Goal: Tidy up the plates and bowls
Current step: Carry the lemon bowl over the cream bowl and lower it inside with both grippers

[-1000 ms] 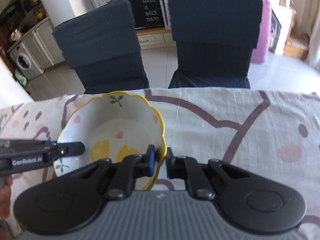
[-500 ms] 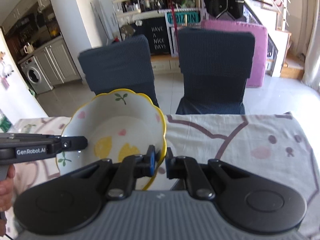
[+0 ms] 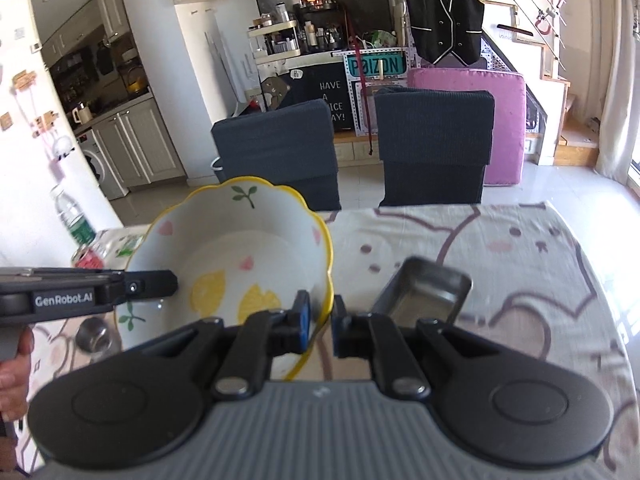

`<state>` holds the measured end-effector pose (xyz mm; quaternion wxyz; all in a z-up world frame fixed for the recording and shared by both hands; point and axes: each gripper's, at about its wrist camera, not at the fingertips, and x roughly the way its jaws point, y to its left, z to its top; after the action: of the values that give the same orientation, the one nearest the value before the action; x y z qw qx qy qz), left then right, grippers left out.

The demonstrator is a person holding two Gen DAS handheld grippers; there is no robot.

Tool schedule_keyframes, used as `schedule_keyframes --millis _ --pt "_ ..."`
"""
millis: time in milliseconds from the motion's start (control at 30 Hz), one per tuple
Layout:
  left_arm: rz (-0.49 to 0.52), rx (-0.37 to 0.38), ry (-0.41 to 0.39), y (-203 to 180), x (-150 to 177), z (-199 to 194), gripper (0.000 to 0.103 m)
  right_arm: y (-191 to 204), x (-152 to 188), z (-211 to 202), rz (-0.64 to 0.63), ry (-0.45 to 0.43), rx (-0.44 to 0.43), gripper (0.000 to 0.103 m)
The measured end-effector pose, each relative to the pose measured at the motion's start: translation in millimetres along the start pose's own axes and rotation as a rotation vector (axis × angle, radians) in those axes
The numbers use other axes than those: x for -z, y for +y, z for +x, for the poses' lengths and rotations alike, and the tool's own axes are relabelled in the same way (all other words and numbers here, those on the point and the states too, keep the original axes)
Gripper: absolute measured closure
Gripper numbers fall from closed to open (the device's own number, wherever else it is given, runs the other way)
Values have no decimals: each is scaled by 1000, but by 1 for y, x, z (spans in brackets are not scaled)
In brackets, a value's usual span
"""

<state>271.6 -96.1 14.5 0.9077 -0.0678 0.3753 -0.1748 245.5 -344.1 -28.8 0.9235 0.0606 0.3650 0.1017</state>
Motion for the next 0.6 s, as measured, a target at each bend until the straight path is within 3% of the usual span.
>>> schedule_keyframes --millis 200,600 --pt "-16 -1 38 0 53 -12 93 7 53 -20 43 40 -17 91" --pt "0 -10 217 1 132 14 92 5 124 -3 37 214 31 91"
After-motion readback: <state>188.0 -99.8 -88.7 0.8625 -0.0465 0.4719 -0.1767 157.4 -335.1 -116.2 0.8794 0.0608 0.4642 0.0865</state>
